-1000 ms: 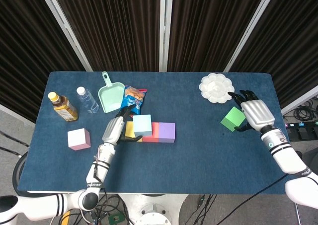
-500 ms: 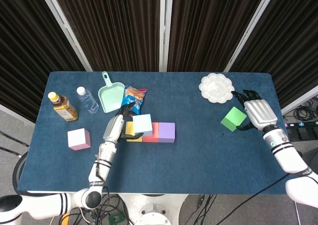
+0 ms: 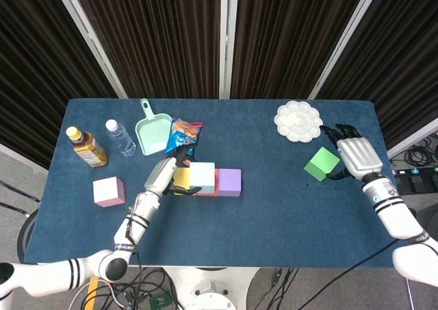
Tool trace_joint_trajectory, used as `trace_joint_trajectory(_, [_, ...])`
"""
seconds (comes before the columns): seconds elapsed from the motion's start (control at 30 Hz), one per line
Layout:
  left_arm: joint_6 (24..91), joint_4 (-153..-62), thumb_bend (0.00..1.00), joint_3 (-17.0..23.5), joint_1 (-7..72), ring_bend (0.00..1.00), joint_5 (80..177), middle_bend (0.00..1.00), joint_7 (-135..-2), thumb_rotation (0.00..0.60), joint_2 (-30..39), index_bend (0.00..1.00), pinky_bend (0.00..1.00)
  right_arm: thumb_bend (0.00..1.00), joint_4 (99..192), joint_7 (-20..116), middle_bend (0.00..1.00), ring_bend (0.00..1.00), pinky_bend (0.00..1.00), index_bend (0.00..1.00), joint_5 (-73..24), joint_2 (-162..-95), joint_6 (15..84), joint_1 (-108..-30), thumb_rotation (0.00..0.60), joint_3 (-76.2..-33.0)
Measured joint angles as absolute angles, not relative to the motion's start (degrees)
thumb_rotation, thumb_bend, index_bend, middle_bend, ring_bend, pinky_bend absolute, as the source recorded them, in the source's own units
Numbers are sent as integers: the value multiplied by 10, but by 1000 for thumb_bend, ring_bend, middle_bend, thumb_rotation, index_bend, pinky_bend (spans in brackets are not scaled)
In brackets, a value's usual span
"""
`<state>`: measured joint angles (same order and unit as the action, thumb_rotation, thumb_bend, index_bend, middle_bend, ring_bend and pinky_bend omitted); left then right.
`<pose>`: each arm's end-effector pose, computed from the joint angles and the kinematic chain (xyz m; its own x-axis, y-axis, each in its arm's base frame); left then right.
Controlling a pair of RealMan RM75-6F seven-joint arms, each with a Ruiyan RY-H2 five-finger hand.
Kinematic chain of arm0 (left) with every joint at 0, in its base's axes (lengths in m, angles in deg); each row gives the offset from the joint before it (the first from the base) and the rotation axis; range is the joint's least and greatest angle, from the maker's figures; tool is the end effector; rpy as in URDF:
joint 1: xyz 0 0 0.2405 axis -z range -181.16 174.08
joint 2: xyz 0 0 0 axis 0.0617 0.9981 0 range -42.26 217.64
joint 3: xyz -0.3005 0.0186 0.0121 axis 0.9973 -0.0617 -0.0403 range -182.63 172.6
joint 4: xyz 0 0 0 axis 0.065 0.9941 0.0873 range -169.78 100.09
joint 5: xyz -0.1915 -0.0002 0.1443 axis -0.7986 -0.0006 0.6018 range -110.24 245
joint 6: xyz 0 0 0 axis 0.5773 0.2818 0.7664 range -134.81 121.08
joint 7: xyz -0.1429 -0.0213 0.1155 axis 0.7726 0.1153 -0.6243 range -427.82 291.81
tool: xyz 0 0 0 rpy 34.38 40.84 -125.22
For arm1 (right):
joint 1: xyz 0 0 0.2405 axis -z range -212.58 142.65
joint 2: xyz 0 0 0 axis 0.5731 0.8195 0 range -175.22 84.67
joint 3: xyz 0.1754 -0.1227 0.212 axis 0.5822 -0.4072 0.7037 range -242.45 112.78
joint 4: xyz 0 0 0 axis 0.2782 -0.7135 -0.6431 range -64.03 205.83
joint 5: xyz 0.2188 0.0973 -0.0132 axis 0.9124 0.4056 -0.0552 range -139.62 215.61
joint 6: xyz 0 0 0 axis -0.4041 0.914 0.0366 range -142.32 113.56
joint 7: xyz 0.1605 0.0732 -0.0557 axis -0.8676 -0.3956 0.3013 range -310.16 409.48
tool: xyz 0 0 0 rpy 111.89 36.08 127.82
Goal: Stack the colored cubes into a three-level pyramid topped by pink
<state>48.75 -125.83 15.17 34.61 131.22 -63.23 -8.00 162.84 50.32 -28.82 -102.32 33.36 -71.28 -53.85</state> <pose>-0.1092 0.4008 -0.0710 -0.2385 0.3882 0.8902 0.9250 -0.1884 0.3300 -0.2643 -0.4340 0.1457 0.4575 -0.2497 0.8535 -0.8876 -0.1869 0.4211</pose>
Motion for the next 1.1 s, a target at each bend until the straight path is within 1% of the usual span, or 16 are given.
trace_joint_trajectory(0.1, [465, -1248, 157, 150, 355, 52, 1325, 409, -606, 600, -64, 96, 125, 0, 1628, 504, 153, 0, 0, 0, -287, -1024, 336, -712, 600, -540])
trace_joint_trajectory(0.23, [457, -1237, 157, 150, 363, 53, 1330, 410, -589, 600, -59, 96, 125, 0, 1628, 505, 153, 0, 0, 0, -285, -1024, 337, -712, 600, -540])
trace_joint_trajectory(0.43, [465, -1229, 157, 149, 369, 63, 1333, 410, -581, 600, -61, 95, 124, 0, 1626, 503, 153, 0, 0, 0, -282, -1024, 336, -711, 600, -541])
trace_joint_trajectory(0.77, [495, -1206, 157, 134, 372, 63, 1345, 410, -599, 600, -77, 95, 124, 0, 1618, 496, 153, 0, 0, 0, -280, -1031, 332, -713, 600, -542])
trace_joint_trajectory(1.1, [497, -1199, 158, 130, 372, 63, 1338, 410, -593, 600, -78, 96, 124, 0, 1615, 495, 153, 0, 0, 0, -280, -1033, 329, -715, 600, -543])
